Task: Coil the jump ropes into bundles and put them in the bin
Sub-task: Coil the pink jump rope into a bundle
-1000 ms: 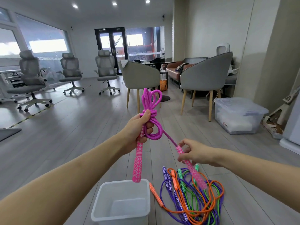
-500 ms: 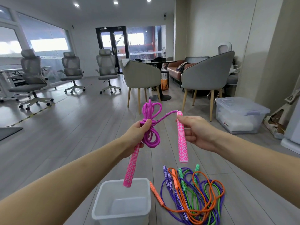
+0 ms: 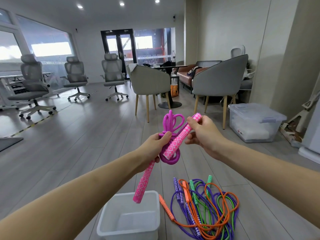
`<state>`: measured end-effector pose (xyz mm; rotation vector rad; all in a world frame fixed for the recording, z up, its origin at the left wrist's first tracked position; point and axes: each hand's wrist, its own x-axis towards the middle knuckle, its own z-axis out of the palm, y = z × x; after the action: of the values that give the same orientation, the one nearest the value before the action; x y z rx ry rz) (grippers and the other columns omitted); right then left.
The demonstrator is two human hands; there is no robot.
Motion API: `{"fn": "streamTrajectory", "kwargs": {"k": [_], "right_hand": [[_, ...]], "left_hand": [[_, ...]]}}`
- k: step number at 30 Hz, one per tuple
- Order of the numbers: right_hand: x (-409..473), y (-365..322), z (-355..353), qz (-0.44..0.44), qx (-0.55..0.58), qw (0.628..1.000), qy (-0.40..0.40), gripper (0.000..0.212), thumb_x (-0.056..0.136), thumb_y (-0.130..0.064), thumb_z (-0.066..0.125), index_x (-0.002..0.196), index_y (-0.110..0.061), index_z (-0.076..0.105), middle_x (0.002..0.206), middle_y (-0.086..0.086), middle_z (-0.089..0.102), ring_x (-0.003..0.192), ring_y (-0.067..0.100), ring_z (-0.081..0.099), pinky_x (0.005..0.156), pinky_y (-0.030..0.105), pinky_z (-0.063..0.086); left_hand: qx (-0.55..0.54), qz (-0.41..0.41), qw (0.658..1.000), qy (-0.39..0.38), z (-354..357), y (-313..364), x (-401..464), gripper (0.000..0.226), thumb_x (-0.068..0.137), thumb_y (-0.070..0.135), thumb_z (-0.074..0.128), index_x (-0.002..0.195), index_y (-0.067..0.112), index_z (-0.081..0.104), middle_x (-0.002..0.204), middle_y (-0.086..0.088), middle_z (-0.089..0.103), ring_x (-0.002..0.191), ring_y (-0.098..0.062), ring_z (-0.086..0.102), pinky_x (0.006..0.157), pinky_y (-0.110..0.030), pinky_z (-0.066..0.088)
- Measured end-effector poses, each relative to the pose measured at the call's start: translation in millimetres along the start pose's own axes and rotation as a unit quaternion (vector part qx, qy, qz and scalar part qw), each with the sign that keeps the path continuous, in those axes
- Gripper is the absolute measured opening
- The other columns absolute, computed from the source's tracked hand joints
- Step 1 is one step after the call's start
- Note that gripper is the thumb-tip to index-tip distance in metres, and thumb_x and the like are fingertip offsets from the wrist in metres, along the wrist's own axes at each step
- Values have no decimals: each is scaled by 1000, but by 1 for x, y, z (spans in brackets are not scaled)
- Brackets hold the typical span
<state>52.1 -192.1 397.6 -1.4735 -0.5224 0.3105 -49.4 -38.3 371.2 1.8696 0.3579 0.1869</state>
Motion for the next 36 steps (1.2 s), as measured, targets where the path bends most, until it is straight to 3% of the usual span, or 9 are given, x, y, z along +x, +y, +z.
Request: {"fn": "streamTrajectory", "kwargs": {"k": [3,6,10,13,17,22,30,36], "right_hand": [[-3,0,1,-36,-39,998,20,17,108,-30,51,112,-14,48,79,12,60,54,11,63,55,28,58],[-4,3,1,-49,-74,995,36,22,108,-31,51,118,-12,46,83,13,62,51,9,65,53,26,58],[-4,6,-1,-50,-86,994,55,24,108,-32,49,121,-12,46,85,13,62,50,9,67,52,24,58],[-2,8,-2,-49,-74,993,77,24,108,-32,50,122,-13,46,91,14,63,57,12,68,51,24,58],[0,12,-2,-59,-80,990,103,25,107,-33,52,122,-15,46,105,10,61,77,20,72,56,30,62],[5,16,-6,-33,-59,990,125,26,107,-34,52,123,-15,46,109,16,62,74,21,72,59,32,63],[2,13,-9,-58,-79,988,120,24,106,-33,53,122,-16,45,109,14,60,71,20,70,56,30,62],[0,15,-8,-79,-93,986,117,25,106,-33,53,122,-16,46,109,12,59,82,27,73,58,30,63]], "left_hand": [[2,-14,1000,-19,-2,0,0,46,103,57,43,119,18,61,85,-2,63,61,-8,53,52,-20,43],[9,-22,999,-33,-4,-2,0,46,103,57,43,122,19,59,91,-4,63,68,-10,52,54,-21,41],[29,-20,998,-45,-2,-2,0,45,103,57,41,121,19,58,83,-2,60,62,-8,50,53,-20,40],[40,-16,998,-36,1,-1,1,44,103,58,40,122,22,56,80,0,60,58,-6,50,53,-20,42],[36,-28,998,-53,6,-1,2,43,103,60,40,122,25,54,88,-2,63,67,-10,53,56,-23,44],[42,-38,996,-70,12,0,0,41,103,59,40,124,26,51,94,-5,64,75,-13,54,57,-22,42],[100,13,995,-19,13,4,2,40,106,54,37,129,24,49,106,-3,67,86,-16,58,60,-25,48],[142,32,989,-6,8,4,3,42,106,52,37,138,25,42,117,0,67,101,-18,65,61,-25,53]]}}
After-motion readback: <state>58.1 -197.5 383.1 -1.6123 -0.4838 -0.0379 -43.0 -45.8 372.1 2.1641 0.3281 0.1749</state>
